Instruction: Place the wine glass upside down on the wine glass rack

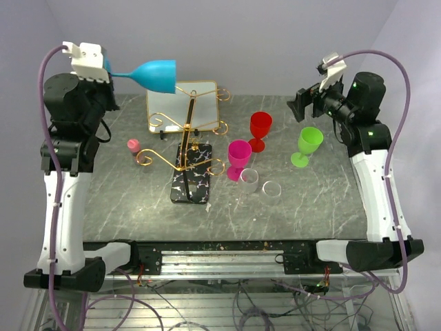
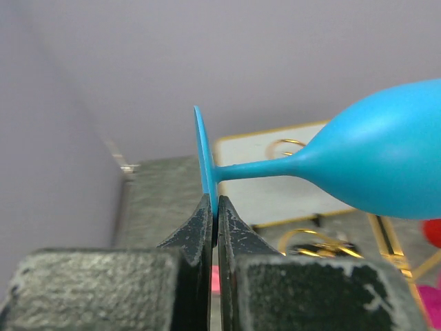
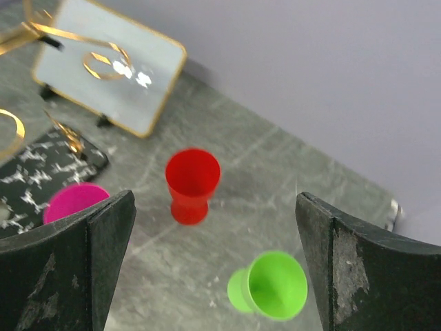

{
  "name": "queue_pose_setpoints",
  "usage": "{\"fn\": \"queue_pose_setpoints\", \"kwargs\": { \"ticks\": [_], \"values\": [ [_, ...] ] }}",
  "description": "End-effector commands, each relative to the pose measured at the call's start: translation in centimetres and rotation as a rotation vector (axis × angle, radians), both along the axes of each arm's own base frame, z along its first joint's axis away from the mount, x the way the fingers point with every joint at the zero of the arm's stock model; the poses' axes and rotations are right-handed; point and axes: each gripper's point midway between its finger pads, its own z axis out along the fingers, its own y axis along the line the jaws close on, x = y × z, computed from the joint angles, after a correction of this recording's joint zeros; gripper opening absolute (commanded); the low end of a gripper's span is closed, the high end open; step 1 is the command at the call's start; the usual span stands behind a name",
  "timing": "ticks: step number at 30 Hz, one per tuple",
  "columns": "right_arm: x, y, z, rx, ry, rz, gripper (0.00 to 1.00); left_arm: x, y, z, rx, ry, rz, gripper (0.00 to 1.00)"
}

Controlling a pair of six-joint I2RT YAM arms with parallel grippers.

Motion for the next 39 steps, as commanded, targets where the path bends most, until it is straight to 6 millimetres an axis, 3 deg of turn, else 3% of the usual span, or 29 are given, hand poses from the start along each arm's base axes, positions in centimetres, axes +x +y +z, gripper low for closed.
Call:
{"fn": "queue_pose_setpoints", "kwargs": {
  "ticks": [1, 8, 19, 22, 31, 39],
  "values": [
    [0.3, -2.8, -4.3, -0.079, 0.075, -0.095, 1.00, -2.2, 6.9, 2.6, 0.215, -0.051, 0.304, 0.07],
    [-0.1, -4.4, -10.4, -0.224, 0.180, -0.116, 1.00, -2.5, 10.4, 3.3, 0.371, -0.025, 0.457, 0.07],
    [-2.1, -2.9, -12.6, -0.234, 0.150, -0.002, 1.00, 1.9, 11.5, 0.6, 0.648, 0.136, 0.497, 0.07],
    [-2.0, -2.1, -13.4, -0.209, 0.151, 0.035, 1.00, 3.2, 10.7, -0.4, 0.762, 0.172, 0.511, 0.07],
    [-3.4, -1.1, -15.8, -0.172, 0.182, 0.089, 0.99, 7.9, 4.6, -4.9, 1.149, 0.243, 0.302, 0.07],
    [-3.2, -1.1, -16.7, -0.159, 0.200, 0.090, 0.99, 9.8, -0.1, -8.8, 1.321, 0.246, 0.100, 0.07]
  ]
}}
